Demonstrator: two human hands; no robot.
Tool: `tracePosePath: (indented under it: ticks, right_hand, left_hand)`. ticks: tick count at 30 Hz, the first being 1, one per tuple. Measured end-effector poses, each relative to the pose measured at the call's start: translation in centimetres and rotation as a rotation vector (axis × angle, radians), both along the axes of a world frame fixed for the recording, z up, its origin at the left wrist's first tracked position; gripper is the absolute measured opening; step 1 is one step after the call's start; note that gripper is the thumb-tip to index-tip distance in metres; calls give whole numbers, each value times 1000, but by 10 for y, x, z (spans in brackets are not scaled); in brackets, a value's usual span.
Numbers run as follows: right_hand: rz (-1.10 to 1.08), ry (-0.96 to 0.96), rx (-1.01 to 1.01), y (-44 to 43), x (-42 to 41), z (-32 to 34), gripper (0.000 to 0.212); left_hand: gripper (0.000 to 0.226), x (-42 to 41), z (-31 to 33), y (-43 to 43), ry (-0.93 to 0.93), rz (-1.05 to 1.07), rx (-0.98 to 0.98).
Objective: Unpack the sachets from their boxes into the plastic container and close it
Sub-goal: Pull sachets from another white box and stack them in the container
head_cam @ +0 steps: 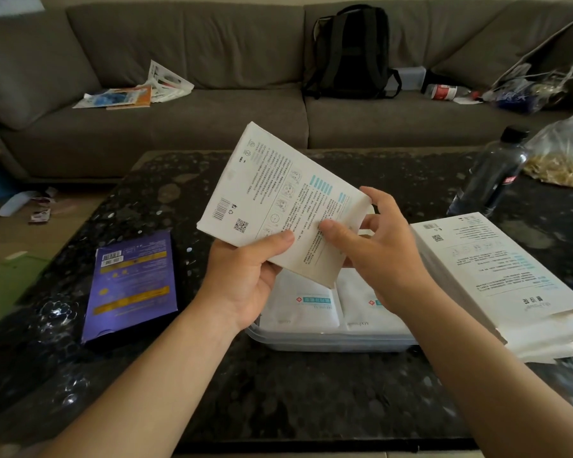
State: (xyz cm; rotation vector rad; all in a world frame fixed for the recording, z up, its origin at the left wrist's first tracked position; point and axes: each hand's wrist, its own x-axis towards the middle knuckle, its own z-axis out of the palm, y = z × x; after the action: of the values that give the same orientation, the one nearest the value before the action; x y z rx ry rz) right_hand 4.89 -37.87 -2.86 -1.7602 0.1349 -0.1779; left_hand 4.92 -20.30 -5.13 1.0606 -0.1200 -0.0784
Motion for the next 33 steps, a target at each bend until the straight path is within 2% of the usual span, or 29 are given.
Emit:
tracePosePath:
  ticks: [5,7,10,12,17,22,29,33]
  right_hand:
    - [13,48,32,-3,3,1,81]
    - [-38,33,-59,-3,2,-1,77]
    - [-137,-31,-288,-3,0,-4,47]
    - [-100,-39,-317,-3,0,-5,30]
    - [11,31,-189,1,2,-6,18]
    - [40,74,-78,0,2,-4,16]
    - [97,82,20,-2,1,0,19]
    - [146,79,214,-3,0,6,17]
  left_hand:
    - [66,1,0,1,11,30,2]
    - [62,1,1,1,18,53,5]
    - [59,1,1,-1,18,105,23]
    - [61,1,0,-1,-8,133,63]
    - [69,-1,-1,-2,-70,133,145]
    - [69,-1,-1,-2,-67,116,138]
    - [58,3,3,1,29,97,14]
    - [54,5,4,4,123,103,-87]
